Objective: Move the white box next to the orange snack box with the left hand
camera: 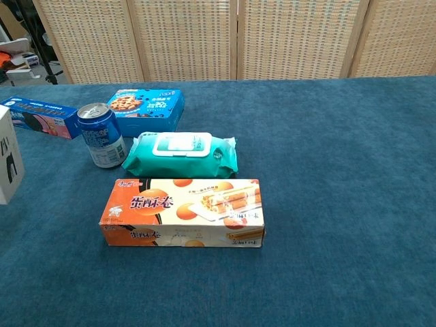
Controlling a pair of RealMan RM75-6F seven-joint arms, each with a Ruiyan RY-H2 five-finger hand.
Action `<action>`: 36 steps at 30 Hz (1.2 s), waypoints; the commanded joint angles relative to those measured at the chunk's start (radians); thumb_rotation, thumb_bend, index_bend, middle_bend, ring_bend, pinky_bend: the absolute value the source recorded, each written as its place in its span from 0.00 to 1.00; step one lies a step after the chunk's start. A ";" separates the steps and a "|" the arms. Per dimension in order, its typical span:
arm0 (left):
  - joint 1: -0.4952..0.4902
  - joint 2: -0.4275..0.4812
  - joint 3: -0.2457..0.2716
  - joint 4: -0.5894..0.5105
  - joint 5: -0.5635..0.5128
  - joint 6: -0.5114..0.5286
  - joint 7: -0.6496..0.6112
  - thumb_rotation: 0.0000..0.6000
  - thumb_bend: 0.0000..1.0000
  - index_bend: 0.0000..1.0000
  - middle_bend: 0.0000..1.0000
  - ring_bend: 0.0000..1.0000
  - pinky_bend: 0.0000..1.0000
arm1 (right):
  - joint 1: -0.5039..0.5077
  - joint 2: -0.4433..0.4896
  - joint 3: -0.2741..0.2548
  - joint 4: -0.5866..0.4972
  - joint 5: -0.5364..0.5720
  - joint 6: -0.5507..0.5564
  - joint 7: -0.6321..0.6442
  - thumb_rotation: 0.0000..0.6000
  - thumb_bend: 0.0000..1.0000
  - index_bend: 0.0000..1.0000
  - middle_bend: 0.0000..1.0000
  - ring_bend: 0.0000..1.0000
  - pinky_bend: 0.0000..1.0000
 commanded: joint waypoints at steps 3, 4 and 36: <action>0.011 -0.159 0.021 0.216 0.007 0.027 -0.195 1.00 0.12 0.51 0.51 0.36 0.36 | 0.002 -0.003 0.001 0.000 0.002 -0.003 -0.008 1.00 0.00 0.00 0.00 0.00 0.00; 0.009 -0.170 0.024 0.232 0.006 0.022 -0.197 1.00 0.12 0.51 0.51 0.36 0.36 | 0.003 -0.004 0.001 0.000 0.003 -0.004 -0.009 1.00 0.00 0.00 0.00 0.00 0.00; -0.011 0.326 0.054 -0.539 -0.147 -0.198 0.966 1.00 0.00 0.00 0.00 0.00 0.00 | -0.009 0.006 0.008 -0.006 0.011 0.017 0.007 1.00 0.00 0.00 0.00 0.00 0.00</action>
